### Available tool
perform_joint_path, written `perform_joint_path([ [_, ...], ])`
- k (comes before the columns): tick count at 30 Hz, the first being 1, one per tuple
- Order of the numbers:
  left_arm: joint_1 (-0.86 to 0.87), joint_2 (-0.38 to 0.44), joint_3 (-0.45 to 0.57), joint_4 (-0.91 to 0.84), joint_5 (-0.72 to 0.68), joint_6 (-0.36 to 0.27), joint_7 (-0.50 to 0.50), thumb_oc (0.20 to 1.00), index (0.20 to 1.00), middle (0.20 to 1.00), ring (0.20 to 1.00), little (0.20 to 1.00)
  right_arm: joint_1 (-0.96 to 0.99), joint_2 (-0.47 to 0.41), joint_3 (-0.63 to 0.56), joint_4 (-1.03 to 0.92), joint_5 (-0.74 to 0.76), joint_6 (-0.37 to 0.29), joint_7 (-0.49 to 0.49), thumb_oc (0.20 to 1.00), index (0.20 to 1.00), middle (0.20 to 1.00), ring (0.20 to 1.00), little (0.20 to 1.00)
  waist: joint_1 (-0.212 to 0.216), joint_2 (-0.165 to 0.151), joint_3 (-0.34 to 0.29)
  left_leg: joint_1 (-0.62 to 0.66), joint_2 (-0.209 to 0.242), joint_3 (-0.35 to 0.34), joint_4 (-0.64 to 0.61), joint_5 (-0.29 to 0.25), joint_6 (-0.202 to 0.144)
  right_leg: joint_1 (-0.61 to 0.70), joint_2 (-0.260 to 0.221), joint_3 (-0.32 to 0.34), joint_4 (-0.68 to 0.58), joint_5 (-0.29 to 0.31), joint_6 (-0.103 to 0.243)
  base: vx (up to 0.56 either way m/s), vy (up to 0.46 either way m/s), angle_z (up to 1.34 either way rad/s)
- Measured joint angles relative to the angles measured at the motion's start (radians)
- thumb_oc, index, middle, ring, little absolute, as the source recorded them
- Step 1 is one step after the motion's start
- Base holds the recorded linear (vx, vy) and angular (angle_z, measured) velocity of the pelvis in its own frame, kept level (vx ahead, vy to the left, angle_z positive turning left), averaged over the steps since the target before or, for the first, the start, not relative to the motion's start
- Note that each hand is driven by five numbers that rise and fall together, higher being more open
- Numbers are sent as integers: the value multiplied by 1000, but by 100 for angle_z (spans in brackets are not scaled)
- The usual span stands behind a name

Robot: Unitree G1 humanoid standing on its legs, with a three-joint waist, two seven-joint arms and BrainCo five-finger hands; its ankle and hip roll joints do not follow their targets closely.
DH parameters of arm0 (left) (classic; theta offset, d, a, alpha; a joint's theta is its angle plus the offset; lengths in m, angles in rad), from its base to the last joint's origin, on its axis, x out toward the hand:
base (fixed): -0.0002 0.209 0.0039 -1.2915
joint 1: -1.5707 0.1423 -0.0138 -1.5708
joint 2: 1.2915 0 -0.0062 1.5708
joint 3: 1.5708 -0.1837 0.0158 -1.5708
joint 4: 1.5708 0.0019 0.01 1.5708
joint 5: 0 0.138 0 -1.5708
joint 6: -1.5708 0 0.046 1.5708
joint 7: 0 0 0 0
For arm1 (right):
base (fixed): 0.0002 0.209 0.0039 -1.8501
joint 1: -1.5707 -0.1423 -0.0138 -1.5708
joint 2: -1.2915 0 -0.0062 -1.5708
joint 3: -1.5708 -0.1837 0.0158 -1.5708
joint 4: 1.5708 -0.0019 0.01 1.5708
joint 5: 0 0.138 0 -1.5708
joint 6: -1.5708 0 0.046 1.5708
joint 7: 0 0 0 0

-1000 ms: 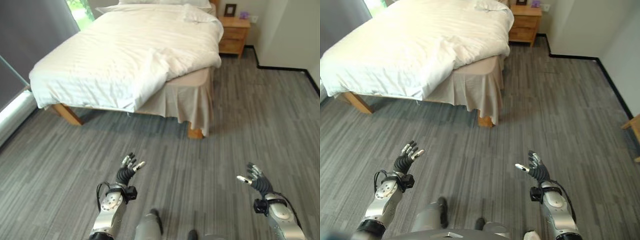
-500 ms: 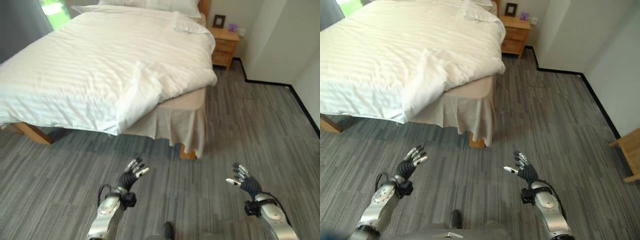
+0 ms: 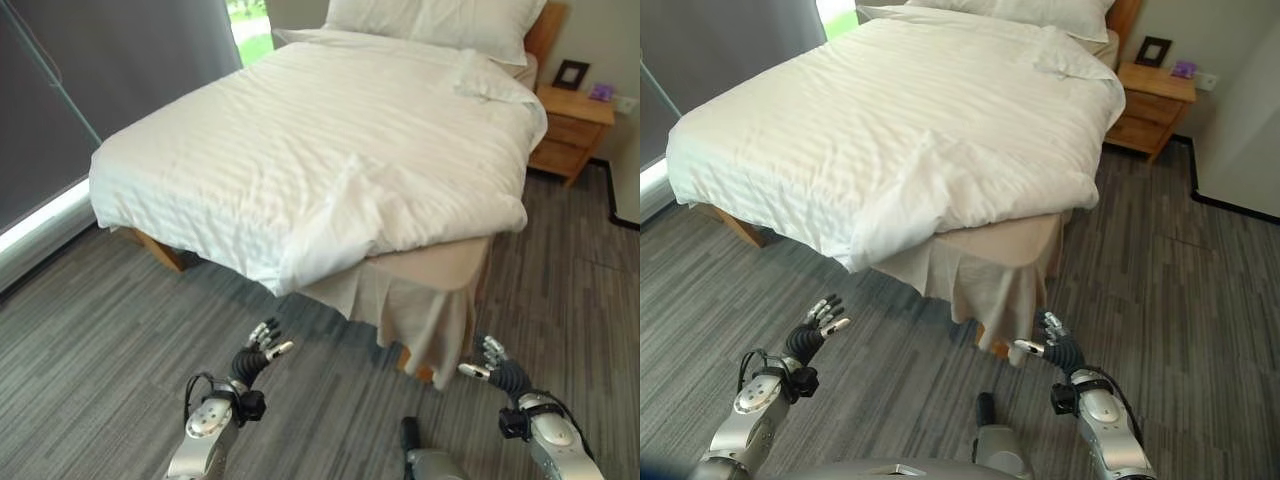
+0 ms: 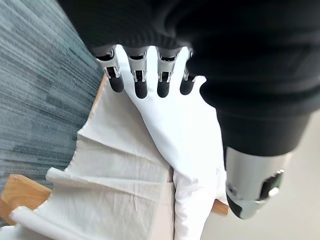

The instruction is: Making the bed.

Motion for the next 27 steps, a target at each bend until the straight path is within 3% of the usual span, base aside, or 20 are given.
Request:
perform_joint_path([
  [1, -14, -2, 8, 1, -4, 0, 0, 1000, 1000, 1000, 1000, 1000, -4, -4, -15, 0, 12, -1, -1, 1000, 1000, 1000, 1000, 1000, -3, -13, 7, -32, -3, -1, 76, -4, -8, 20, -4, -8, -18, 15, -21, 135, -382, 61],
  [2, -53, -9, 29, 23, -7, -4, 0, 1000, 1000, 1000, 1000, 1000, -4, -19, -45, -11, 21, -5, -6, 1000, 1000, 1000, 1000, 1000, -3, -36, 26, -148, -3, 4, 294, 26, -58, 55, -16, -54, -30, -9, -51, 57, -185, 65],
  [3, -55, 1, 47, 20, -13, -7, 0, 1000, 1000, 1000, 1000, 1000, -9, -39, -44, -11, 21, -5, -6, 1000, 1000, 1000, 1000, 1000, 4, -51, 34, -181, -1, 0, 367, 74, -88, 68, -15, -61, -23, -21, -70, 118, -239, 55],
  [4, -54, 6, 75, 14, -34, -16, -1, 1000, 1000, 1000, 1000, 1000, -13, -55, -53, -18, 21, -7, -6, 1000, 1000, 1000, 1000, 1000, 10, -67, 41, -218, -1, 3, 446, 108, -101, 80, -14, -63, -23, -36, -78, 174, -118, 20],
  [5, -42, 12, 108, 10, -45, -22, 5, 1000, 1000, 1000, 1000, 1000, -26, -68, -82, -28, 21, -12, -18, 1000, 1000, 1000, 1000, 1000, 14, -74, 47, -271, 16, 11, 508, 97, -99, 98, -8, -75, -35, -49, -96, 183, -117, 22],
  [7, -27, 21, 123, 1, -46, -22, 3, 1000, 1000, 1000, 1000, 1000, -35, -89, -103, -45, 20, -11, -25, 1000, 1000, 1000, 1000, 1000, 18, -88, 57, -308, 27, 60, 427, 94, -98, 110, -9, -79, -53, -55, -103, 210, -55, 17],
  [9, -9, 24, 122, -6, -76, -22, -10, 1000, 1000, 1000, 1000, 1000, -64, -111, -140, -75, 20, -10, -26, 1000, 1000, 1000, 1000, 1000, 29, -91, 73, -321, 9, 104, 158, 103, -91, 116, -3, -81, -69, -62, -100, 230, -29, -1],
  [10, 1, 28, 121, -6, -83, -21, -20, 1000, 1000, 1000, 1000, 1000, -74, -111, -146, -95, 22, -15, -26, 1000, 1000, 1000, 1000, 1000, 28, -89, 76, -310, -8, 106, 33, 121, -72, 115, -1, -80, -66, -67, -98, 140, -7, -5],
  [12, 17, 33, 119, -6, -83, -20, -27, 1000, 1000, 1000, 1000, 1000, -87, -116, -143, -97, 21, -24, -23, 1000, 1000, 1000, 1000, 1000, 33, -71, 77, -300, -30, 114, -76, 149, -34, 135, 25, -82, -68, -75, -99, 168, 12, -13],
  [15, 19, 50, 137, -10, -85, -21, -34, 1000, 1000, 1000, 1000, 1000, -61, -119, -145, -140, 22, -27, -23, 1000, 1000, 1000, 1000, 1000, 30, -33, 64, -282, -32, 108, -73, 173, -9, 166, 81, -82, -67, -97, -120, 142, 54, -14],
  [19, 23, 55, 149, -58, -127, -21, -67, 1000, 1000, 1000, 1000, 1000, -31, -142, -207, -153, 19, -28, -22, 1000, 1000, 1000, 1000, 1000, 14, -8, 51, -205, -27, 110, -132, 180, 0, 172, 90, -75, -63, -101, -116, 160, 88, -8],
  [22, 19, 41, 202, -74, -193, -23, -83, 1000, 1000, 1000, 1000, 1000, -36, -246, -211, -144, 8, -26, -20, 1000, 1000, 1000, 1000, 1000, 5, 22, 37, -157, -10, 110, -167, 179, -1, 179, 91, -73, -62, -101, -108, 107, 74, -2],
  [27, 12, 35, 239, -80, -255, -26, -82, 1000, 1000, 1000, 1000, 1000, -166, -393, -166, -38, -91, -25, -7, 1000, 1000, 1000, 1000, 1000, 27, 23, 34, -143, -45, 93, -172, 161, 2, 186, 54, -72, -63, -109, -58, 67, 64, 5],
])
